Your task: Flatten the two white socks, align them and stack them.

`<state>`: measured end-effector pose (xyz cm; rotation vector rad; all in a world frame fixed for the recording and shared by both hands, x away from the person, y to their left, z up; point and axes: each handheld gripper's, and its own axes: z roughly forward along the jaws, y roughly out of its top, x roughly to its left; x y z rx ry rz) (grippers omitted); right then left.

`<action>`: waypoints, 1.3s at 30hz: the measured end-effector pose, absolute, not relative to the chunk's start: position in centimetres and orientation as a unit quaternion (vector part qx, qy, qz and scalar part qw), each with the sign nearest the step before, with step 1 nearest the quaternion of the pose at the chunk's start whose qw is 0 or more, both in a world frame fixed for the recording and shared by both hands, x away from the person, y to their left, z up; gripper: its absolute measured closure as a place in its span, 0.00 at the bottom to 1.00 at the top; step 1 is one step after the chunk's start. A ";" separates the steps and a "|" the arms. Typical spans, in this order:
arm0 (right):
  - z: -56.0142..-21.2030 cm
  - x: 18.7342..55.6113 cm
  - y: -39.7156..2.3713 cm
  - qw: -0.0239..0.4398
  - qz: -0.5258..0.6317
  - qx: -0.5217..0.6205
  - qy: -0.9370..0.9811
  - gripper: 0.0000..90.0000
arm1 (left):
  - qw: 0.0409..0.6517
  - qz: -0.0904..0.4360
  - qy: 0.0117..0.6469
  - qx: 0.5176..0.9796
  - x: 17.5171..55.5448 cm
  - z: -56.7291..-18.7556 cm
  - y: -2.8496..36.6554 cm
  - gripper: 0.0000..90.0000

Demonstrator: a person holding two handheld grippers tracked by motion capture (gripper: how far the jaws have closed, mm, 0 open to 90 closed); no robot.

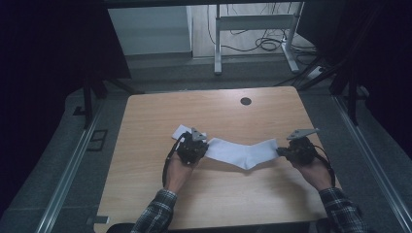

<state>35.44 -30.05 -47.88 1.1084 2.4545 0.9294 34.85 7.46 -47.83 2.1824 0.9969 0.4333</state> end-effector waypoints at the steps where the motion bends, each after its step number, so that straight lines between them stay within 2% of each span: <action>1: -47.7 34.8 -30.0 0.141 0.328 0.379 0.854 0.96 | 0.346 0.163 0.381 0.842 34.4 -47.8 7.7 0.95; 11: -47.5 31.9 -29.0 0.117 0.337 0.350 0.866 0.96 | 0.341 0.136 0.380 0.849 29.9 -48.3 10.0 0.95; 17: -48.0 30.9 -27.8 0.107 0.331 0.334 0.876 0.96 | 0.328 0.144 0.378 0.854 28.0 -48.5 11.1 0.95; 26: -49.5 30.5 -25.9 0.096 0.294 0.313 0.898 0.95 | 0.303 0.130 0.390 0.860 27.4 -50.2 11.8 0.95; 30: -49.8 30.6 -26.0 0.101 0.284 0.315 0.900 0.93 | 0.289 0.143 0.387 0.864 27.4 -50.5 11.7 0.94; 32: -49.8 30.7 -26.2 0.100 0.291 0.322 0.895 0.88 | 0.306 0.134 0.396 0.855 27.5 -50.4 12.1 0.86; 33: -49.7 30.8 -26.4 0.101 0.297 0.326 0.892 0.86 | 0.313 0.131 0.402 0.850 27.6 -50.3 12.3 0.85; 36: -49.4 30.9 -26.8 0.107 0.309 0.333 0.884 0.81 | 0.335 0.135 0.414 0.835 27.7 -49.9 13.0 0.73; 39: -49.3 31.1 -27.2 0.112 0.313 0.340 0.880 0.77 | 0.344 0.150 0.426 0.823 27.9 -49.6 13.7 0.66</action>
